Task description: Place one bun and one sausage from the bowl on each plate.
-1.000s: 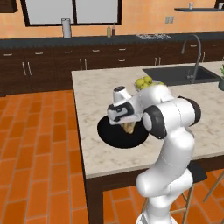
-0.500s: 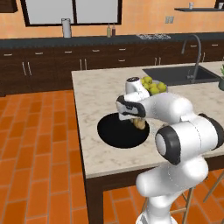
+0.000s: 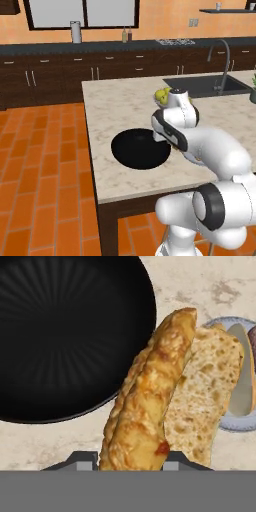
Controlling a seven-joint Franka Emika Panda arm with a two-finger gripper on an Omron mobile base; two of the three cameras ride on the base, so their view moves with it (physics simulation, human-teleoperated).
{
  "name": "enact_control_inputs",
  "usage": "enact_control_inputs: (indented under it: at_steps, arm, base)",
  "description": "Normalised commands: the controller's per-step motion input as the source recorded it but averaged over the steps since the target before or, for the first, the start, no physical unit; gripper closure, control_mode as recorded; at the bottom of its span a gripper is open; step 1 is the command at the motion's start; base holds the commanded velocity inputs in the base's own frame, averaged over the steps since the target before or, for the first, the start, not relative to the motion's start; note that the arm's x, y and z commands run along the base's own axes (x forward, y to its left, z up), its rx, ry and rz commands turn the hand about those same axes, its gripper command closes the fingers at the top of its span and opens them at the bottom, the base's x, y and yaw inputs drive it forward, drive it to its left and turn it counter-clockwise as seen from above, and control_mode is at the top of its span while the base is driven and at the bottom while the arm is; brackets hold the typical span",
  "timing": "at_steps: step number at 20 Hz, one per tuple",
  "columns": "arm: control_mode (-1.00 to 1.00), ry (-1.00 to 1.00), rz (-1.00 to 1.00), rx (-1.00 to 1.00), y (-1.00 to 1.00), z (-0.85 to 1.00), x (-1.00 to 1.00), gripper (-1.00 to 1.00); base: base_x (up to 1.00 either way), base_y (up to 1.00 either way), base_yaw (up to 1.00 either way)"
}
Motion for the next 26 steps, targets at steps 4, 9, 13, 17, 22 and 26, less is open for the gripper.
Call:
enact_control_inputs:
  at_steps: [4, 9, 13, 17, 22, 26]
  arm:
    - [-1.0, 0.0, -0.01, 0.04, -0.28, 0.16, -0.14, 1.0]
    - [-1.0, 0.0, -0.01, 0.05, -0.32, 0.04, -0.03, 1.0]
    - [1.0, 0.0, 0.0, 0.01, -0.11, 0.0, -0.08, 1.0]
    - [1.0, 0.0, 0.0, 0.0, 0.0, 0.0, 0.0, 1.0]
    - [1.0, 0.0, 0.0, 0.0, 0.0, 0.0, 0.0, 1.0]
    - [1.0, 0.0, 0.0, 0.0, 0.0, 0.0, 0.0, 1.0]
  base:
    - [0.0, 0.0, 0.0]
    - [0.0, 0.0, 0.0]
    - [-0.09, -0.06, 0.0]
    - [-0.76, -0.77, 0.0]
    - [-0.08, -0.99, 0.0]
    - [0.0, -1.0, 0.0]
